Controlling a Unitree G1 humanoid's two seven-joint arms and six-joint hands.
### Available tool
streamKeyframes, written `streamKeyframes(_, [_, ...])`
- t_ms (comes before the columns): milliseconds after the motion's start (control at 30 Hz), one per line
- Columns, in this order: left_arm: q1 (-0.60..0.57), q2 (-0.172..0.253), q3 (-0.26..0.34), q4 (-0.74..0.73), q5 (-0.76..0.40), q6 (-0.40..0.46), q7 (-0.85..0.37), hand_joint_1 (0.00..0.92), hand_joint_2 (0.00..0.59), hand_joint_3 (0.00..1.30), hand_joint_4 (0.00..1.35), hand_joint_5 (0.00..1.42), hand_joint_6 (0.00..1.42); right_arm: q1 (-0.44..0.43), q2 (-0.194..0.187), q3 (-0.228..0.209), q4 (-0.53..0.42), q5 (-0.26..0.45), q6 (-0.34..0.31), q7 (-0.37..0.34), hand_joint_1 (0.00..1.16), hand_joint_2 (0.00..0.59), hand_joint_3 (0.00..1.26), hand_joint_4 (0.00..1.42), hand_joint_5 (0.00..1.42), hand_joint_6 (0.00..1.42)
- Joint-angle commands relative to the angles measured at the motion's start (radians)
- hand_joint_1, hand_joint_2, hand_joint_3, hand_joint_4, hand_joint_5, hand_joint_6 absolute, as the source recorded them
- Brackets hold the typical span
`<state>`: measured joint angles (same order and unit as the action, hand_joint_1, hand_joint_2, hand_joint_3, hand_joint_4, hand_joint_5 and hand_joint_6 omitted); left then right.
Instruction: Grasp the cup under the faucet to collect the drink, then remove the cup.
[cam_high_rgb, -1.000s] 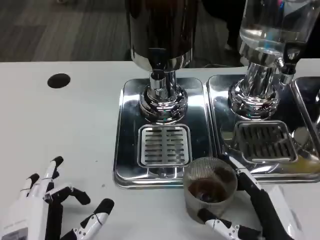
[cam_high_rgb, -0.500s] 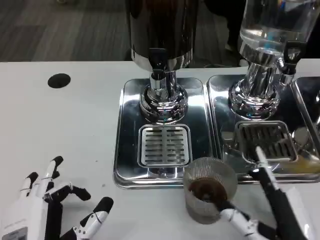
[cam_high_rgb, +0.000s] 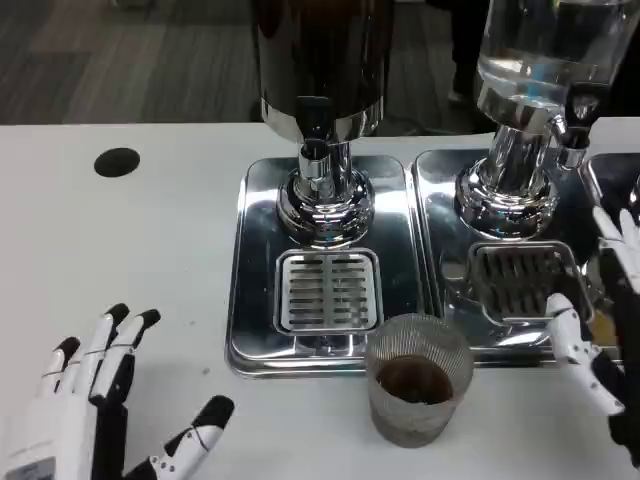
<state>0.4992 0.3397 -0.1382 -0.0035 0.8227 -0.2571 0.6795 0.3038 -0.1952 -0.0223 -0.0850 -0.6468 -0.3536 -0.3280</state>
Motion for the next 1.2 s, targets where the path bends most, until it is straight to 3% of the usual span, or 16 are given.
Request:
streamKeyframes(33, [0.008, -0.015, -0.043, -0.036, 0.093, 0.047, 0.012, 0.000, 0.127, 0.20, 0.00, 0.15, 0.07, -0.061, -0.045, 0.048, 0.067, -0.232, 0.141, -0.094, 0.01, 0.586, 0.11, 0.00, 0.00, 0.00])
streamKeyframes(133, [0.016, -0.032, -0.073, -0.049, 0.131, 0.074, 0.016, 0.000, 0.128, 0.20, 0.00, 0.14, 0.07, -0.110, -0.076, 0.091, 0.159, -0.332, 0.223, -0.145, 0.00, 0.586, 0.11, 0.00, 0.00, 0.00])
streamKeyframes(233, [0.026, -0.046, -0.100, -0.052, 0.163, 0.100, 0.024, 0.000, 0.128, 0.20, 0.00, 0.14, 0.06, -0.155, -0.098, 0.121, 0.256, -0.336, 0.251, -0.179, 0.00, 0.586, 0.11, 0.00, 0.00, 0.00])
streamKeyframes(400, [0.043, -0.074, -0.109, -0.039, 0.150, 0.111, 0.071, 0.000, 0.129, 0.22, 0.00, 0.14, 0.05, -0.180, -0.144, 0.163, 0.341, -0.320, 0.242, -0.224, 0.00, 0.586, 0.11, 0.00, 0.00, 0.00])
streamKeyframes(667, [0.052, -0.072, -0.108, -0.032, 0.143, 0.106, 0.089, 0.000, 0.129, 0.22, 0.00, 0.13, 0.05, -0.179, -0.192, 0.216, 0.343, -0.322, 0.263, -0.242, 0.00, 0.586, 0.10, 0.00, 0.00, 0.00])
streamKeyframes(1200, [0.046, -0.063, -0.132, -0.021, 0.132, 0.104, 0.090, 0.000, 0.129, 0.23, 0.00, 0.13, 0.05, -0.115, -0.203, 0.250, 0.306, -0.289, 0.262, -0.295, 0.00, 0.586, 0.05, 0.00, 0.00, 0.00])
